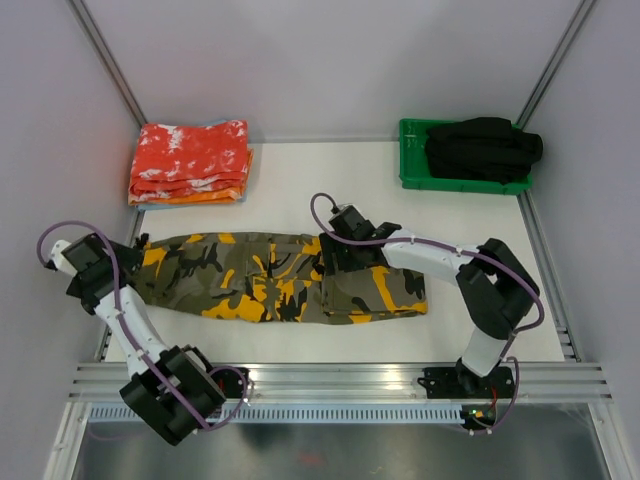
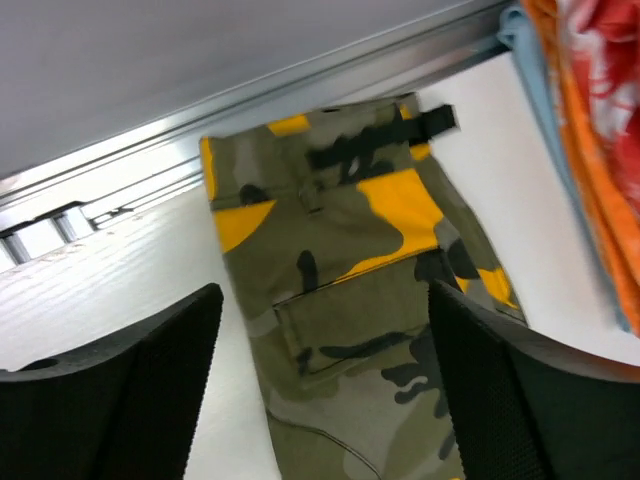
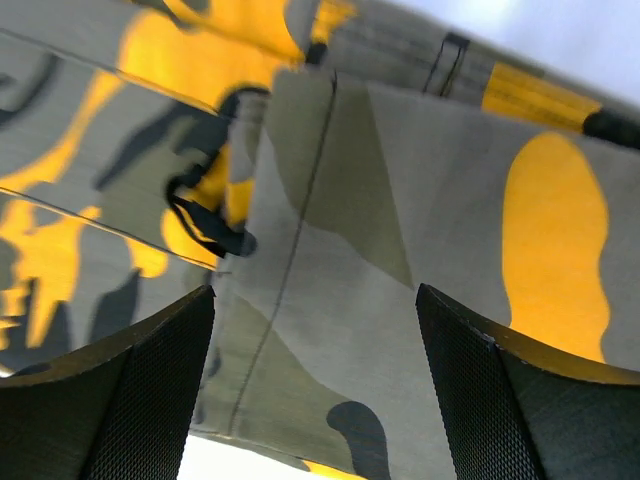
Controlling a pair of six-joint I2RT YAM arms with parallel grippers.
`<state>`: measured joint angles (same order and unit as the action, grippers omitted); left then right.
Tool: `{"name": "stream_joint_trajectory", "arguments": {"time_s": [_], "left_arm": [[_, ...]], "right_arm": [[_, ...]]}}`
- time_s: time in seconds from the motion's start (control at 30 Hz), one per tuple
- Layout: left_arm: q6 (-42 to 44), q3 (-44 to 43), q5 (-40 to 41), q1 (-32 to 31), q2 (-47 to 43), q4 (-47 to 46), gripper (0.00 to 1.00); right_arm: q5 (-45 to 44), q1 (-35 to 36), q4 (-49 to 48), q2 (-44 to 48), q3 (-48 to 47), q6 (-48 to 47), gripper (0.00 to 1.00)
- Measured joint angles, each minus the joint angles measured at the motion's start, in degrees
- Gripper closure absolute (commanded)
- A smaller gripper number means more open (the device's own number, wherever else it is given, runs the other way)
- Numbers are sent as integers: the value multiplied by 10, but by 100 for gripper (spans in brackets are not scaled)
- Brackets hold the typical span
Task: Fold and stack the trousers
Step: Fold the trousers
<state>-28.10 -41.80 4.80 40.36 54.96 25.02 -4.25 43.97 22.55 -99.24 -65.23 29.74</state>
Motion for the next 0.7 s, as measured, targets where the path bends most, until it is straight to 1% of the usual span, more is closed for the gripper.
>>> {"name": "stream_joint_trajectory", "arguments": {"time_s": [0.03,0.1,0.2,0.33,0.47,0.57,0.6,0.63,0.7], "left_arm": [[-7,0,-4,18,9,0,2],[-11,-9,-13,30,26,11,0],[-13,-36,-49,29,36,31,0],[-20,-67,-103,25,26,33,0],[-26,-70,-137,16,6,34,0],[-29,-70,-154,13,4,34,0],[-30,-70,-158,13,4,34,0],[-31,-70,-160,12,4,34,0],[-32,-70,-166,11,4,34,0]], "right_arm": [[-7,4,5,-8,0,0,12],[-20,17,12,-20,-2,0,13],[-31,37,17,-40,-10,2,15],[-37,51,15,-57,-19,6,17],[-42,51,10,-59,-19,18,22],[-53,52,5,-68,-22,26,29],[-60,53,7,-74,-25,26,36],[-66,55,9,-76,-28,26,40],[-78,56,10,-79,-31,31,41]]}}
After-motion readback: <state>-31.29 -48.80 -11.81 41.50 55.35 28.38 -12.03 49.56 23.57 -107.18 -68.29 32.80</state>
